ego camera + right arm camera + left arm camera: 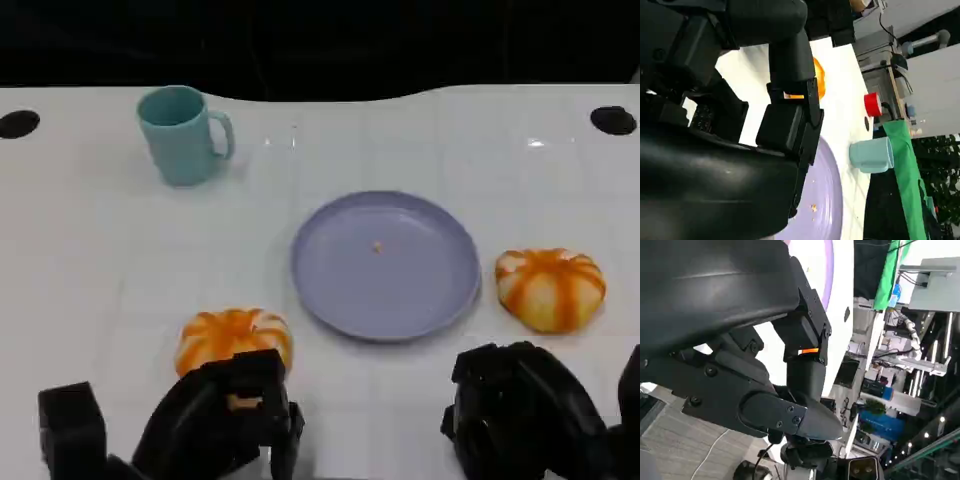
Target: Grasp the bread from the table and place it into the plate.
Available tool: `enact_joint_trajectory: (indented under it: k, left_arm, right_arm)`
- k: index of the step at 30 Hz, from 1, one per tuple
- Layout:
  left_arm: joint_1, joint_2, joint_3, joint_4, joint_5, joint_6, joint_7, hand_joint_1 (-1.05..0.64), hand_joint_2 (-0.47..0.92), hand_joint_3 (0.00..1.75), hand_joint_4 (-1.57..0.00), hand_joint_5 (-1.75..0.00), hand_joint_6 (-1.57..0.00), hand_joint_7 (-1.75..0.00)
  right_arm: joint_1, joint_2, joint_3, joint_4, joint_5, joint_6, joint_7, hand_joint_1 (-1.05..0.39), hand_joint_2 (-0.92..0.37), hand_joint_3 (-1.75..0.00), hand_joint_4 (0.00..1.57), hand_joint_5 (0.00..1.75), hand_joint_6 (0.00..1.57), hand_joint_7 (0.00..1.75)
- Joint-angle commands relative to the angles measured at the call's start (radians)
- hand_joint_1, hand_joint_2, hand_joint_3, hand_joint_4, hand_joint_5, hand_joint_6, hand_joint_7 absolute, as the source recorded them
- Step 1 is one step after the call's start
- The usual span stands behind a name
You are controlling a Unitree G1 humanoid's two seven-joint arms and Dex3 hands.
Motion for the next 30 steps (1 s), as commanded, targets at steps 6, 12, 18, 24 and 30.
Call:
enact_joint_trajectory:
  k: [6,12,18,24,30]
  left_arm:
    - [-0.003,0.015,0.01,0.015,0.002,-0.02,-0.017,-0.73,0.86,0.2,-1.05,-1.71,-1.01,-1.49]
    - [-0.001,0.014,0.008,0.0,-0.008,0.002,-0.011,-0.72,0.85,0.19,-1.06,-1.7,-1.01,-1.49]
    - [0.001,0.006,0.015,0.0,-0.006,-0.031,-0.009,-0.74,0.85,0.18,-1.07,-1.67,-1.01,-1.48]
    - [0.003,0.005,0.029,-0.02,-0.001,-0.073,0.006,-0.83,0.92,0.05,-0.9,-1.59,-0.88,-1.24]
    - [0.0,0.01,0.036,-0.032,0.02,-0.128,0.018,-0.83,0.92,0.05,-0.8,-1.52,-0.8,-1.09]
  right_arm:
    - [0.003,-0.006,-0.009,-0.007,0.009,0.004,-0.005,-1.05,-0.06,-1.37,1.53,1.34,1.57,1.01]
    - [0.005,-0.003,-0.013,-0.008,0.014,0.009,-0.009,-1.05,-0.07,-1.36,1.52,1.35,1.57,1.01]
    - [0.005,-0.004,-0.01,-0.008,0.014,0.004,-0.004,-1.05,-0.08,-1.35,1.52,1.36,1.57,1.01]
    - [0.006,-0.004,-0.009,-0.011,0.007,0.011,-0.014,-1.05,-0.07,-1.35,1.52,1.36,1.57,1.01]
    - [0.004,-0.005,-0.009,-0.01,0.01,0.014,-0.014,-1.05,-0.08,-1.35,1.51,1.37,1.57,1.02]
